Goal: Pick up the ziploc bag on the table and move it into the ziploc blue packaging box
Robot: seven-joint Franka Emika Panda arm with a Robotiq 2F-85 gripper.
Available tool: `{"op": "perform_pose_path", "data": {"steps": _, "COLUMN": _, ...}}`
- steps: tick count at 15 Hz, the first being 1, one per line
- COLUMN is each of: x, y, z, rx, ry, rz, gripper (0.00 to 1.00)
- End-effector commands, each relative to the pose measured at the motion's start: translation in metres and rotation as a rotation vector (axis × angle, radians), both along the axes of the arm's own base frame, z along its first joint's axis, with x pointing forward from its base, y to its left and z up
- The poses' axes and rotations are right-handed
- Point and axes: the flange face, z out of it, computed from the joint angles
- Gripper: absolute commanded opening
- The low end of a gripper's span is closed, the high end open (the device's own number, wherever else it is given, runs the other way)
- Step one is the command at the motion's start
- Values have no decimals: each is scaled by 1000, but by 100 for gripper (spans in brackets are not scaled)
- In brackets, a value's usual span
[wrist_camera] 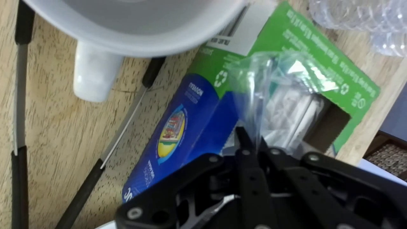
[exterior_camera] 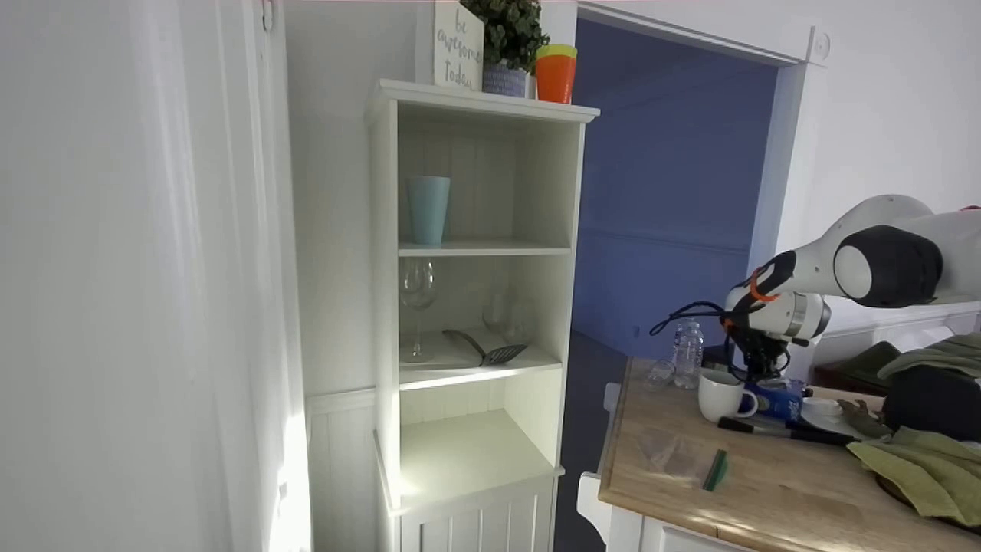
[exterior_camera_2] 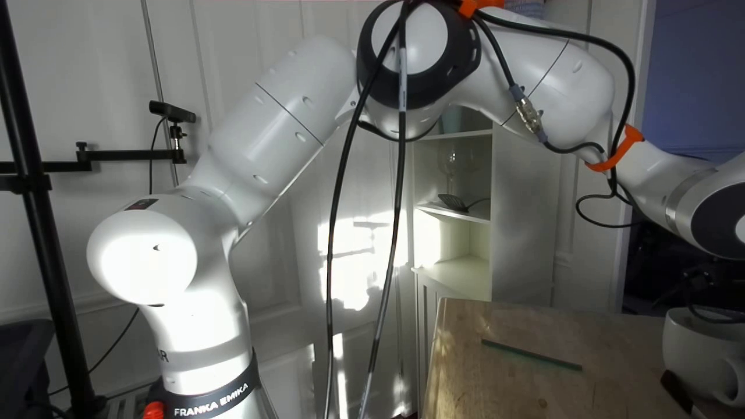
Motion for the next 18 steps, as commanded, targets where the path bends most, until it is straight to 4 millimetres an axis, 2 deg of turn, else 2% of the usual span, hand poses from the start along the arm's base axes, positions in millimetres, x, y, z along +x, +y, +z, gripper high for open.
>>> {"op": "perform_pose_path", "data": {"steps": 1, "x": 8, "y": -1, "z": -2, "rx": -13, "ry": -40, "rz": -37, "gripper": 1}}
{"op": "perform_pose_path", "data": {"steps": 12, "x": 7, "y": -11, "z": -22, "rx": -26, "ry": -40, "rz": -102, "gripper": 1}}
{"op": "perform_pose_path", "data": {"steps": 13, "x": 7, "y": -11, "z": -22, "rx": -20, "ry": -36, "rz": -103, "gripper": 28}}
{"op": "perform_pose_path", "data": {"steps": 14, "x": 6, "y": -10, "z": -19, "rx": -21, "ry": -34, "rz": -97, "gripper": 29}}
{"op": "perform_pose_path", "data": {"steps": 18, "x": 8, "y": -12, "z": 6, "rx": -17, "ry": -52, "rz": -89, "gripper": 55}}
